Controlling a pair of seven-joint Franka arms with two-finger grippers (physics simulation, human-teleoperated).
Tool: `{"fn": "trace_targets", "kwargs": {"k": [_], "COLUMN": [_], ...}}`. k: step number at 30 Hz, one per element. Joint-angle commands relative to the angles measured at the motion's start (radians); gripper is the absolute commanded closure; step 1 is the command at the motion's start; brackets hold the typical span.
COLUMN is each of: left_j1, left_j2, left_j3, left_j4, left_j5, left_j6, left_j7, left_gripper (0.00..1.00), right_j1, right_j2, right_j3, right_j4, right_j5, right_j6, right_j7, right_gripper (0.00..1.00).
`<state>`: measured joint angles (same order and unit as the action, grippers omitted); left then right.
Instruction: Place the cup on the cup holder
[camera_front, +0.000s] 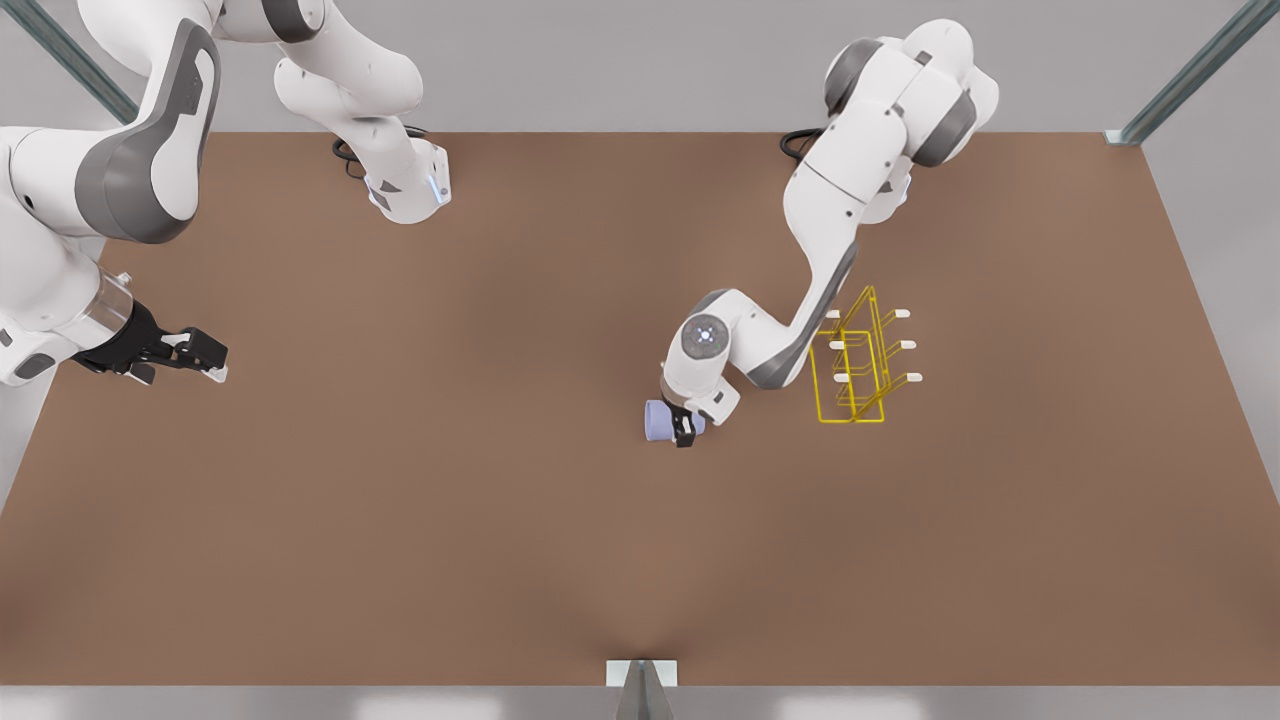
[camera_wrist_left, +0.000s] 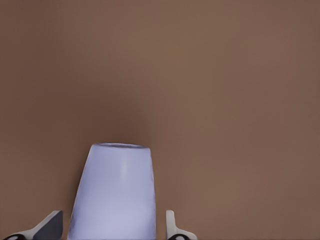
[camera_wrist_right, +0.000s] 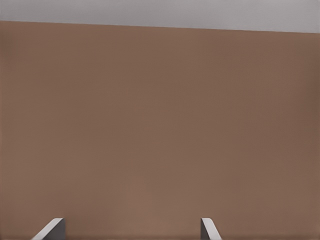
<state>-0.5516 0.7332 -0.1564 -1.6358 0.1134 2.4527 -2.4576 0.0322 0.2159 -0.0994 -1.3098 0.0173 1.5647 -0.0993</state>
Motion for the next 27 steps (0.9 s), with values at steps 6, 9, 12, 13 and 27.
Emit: {"fn": "trace_targets", "kwargs": {"k": [6,9,12,13,27], "left_j1": [-0.010,-0.010,-0.016,-0.016,-0.025], "left_j2": [0.023,0.029,0.038,0.041,0.063], "left_j3": [0.000,0.000,0.000,0.000,0.000], "left_j4": [0.001,0.001,0.001,0.001,0.002], "left_j5": [0.006,0.006,0.006,0.006,0.017], "left_j6": [0.042,0.052,0.063,0.071,0.092], "left_j7": [0.043,0.043,0.042,0.042,0.043], "left_gripper": [0.00,0.00,0.00,0.00,0.18], "right_j1": [0.000,0.000,0.000,0.000,0.000], "right_j2": [0.003,0.003,0.003,0.003,0.005], "right_j3": [0.000,0.000,0.000,0.000,0.000], "right_j4": [0.001,0.001,0.001,0.001,0.001], "right_j5": [0.001,0.003,0.003,0.003,0.004], "right_j6": [0.000,0.000,0.000,0.000,0.001], "right_j7": [0.007,0.007,0.007,0.007,0.007], "right_gripper": [0.00,0.00,0.00,0.00,0.00]}}
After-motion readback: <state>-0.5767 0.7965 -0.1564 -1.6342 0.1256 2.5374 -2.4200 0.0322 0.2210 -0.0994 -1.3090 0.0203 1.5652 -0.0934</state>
